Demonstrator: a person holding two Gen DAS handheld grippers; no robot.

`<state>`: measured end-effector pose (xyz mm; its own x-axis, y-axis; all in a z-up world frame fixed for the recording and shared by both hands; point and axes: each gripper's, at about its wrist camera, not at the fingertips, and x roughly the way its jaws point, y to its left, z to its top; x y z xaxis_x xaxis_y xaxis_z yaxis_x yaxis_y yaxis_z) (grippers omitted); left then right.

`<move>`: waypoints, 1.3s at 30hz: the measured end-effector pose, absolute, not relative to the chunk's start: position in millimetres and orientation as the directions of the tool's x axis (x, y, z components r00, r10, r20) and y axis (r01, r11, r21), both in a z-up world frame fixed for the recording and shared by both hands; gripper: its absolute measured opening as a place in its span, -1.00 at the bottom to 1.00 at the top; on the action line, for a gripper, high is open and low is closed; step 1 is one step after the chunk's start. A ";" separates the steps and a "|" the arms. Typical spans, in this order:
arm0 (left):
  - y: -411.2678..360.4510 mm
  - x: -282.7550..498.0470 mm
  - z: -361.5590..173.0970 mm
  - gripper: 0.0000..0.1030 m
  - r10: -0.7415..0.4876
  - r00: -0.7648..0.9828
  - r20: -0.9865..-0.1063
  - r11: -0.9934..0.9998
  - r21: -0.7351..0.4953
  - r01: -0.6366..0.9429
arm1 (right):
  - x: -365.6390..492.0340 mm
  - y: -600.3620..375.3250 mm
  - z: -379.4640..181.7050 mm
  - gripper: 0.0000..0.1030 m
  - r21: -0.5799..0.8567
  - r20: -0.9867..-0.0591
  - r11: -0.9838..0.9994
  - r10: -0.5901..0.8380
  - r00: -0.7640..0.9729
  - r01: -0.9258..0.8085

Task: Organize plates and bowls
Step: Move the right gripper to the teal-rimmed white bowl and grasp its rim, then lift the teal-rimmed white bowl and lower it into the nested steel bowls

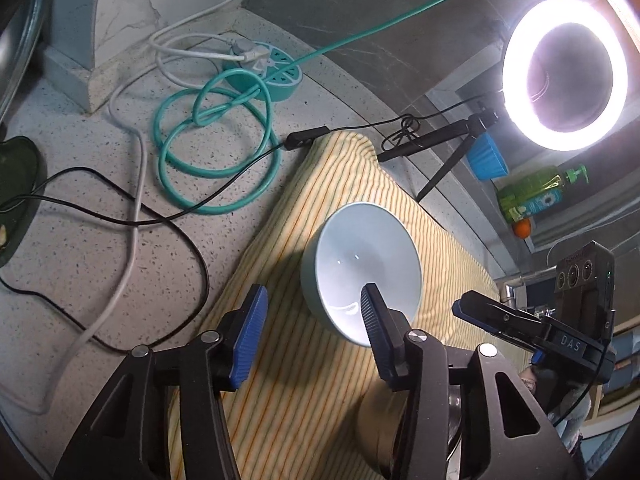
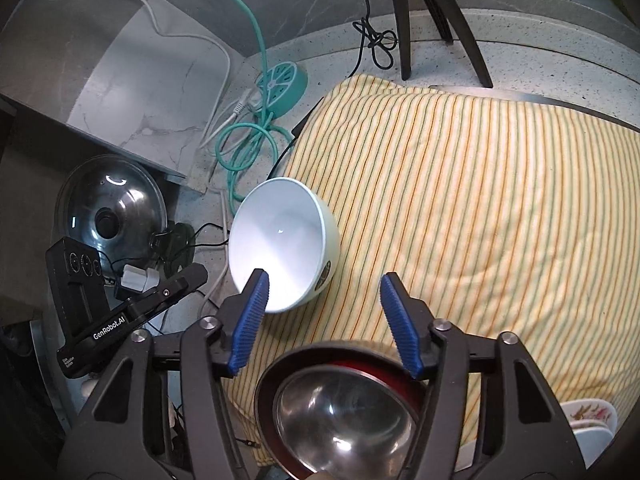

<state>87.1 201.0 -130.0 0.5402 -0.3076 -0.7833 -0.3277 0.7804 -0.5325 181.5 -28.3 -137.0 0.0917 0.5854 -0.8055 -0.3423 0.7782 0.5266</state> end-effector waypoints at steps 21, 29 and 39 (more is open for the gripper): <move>190.5 113.1 -148.0 -0.68 -0.342 0.492 -0.801 0.792 -0.527 -0.308 | 203.9 9.1 -170.9 -0.76 0.458 -0.862 0.797 0.506 0.023 -0.393; 185.7 110.5 -142.2 -0.68 -0.331 0.494 -0.804 0.799 -0.517 -0.306 | 201.8 11.1 -169.3 -0.79 0.449 -0.866 0.798 0.500 0.026 -0.402; 174.4 95.1 -112.2 -0.68 -0.333 0.529 -0.780 0.805 -0.528 -0.270 | 185.3 -1.9 -138.1 -0.79 0.462 -0.846 0.783 0.529 0.056 -0.416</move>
<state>95.1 174.4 -112.2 0.5294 -0.3333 -0.7801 -0.2704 0.8054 -0.5275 185.3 -1.9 -138.1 0.0561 0.5294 -0.8465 -0.4164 0.7830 0.4621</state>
